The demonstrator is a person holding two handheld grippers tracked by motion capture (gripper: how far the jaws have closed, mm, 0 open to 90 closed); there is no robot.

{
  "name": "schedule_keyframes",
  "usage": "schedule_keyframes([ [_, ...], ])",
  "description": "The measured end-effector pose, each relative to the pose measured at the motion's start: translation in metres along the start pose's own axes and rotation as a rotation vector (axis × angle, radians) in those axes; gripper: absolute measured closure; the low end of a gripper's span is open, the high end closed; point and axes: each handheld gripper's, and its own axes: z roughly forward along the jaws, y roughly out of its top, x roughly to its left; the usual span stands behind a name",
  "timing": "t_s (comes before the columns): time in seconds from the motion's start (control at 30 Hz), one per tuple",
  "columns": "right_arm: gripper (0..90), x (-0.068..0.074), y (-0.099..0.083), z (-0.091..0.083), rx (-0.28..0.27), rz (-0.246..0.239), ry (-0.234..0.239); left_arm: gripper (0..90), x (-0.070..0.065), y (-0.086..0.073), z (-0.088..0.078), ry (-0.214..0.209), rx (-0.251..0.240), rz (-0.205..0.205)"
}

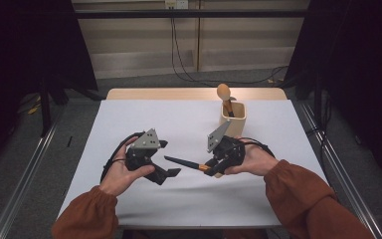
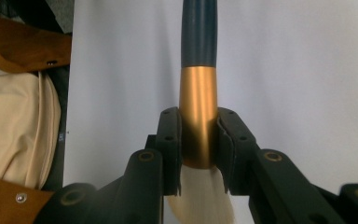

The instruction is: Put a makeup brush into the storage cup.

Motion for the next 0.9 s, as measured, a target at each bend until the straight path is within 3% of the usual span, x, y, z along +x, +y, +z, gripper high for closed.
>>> schedule_keyframes([
  [0.53,72.3,-0.003,0.014,0.005,0.114,-0.027,0.032,5.8,0.004,0.009,0.011,-0.036,0.199,0.048],
  [0.67,72.3,-0.004,0.016,0.006,0.138,-0.032,0.037,5.1,0.006,0.012,0.014,-0.056,0.243,0.040],
  [0.77,72.3,-0.005,0.017,0.007,0.152,-0.045,0.046,5.4,0.008,0.015,0.017,-0.074,0.276,0.010],
  [0.9,72.3,-0.005,0.019,0.010,0.187,-0.046,0.056,6.2,0.008,0.017,0.022,-0.096,0.326,0.025],
])
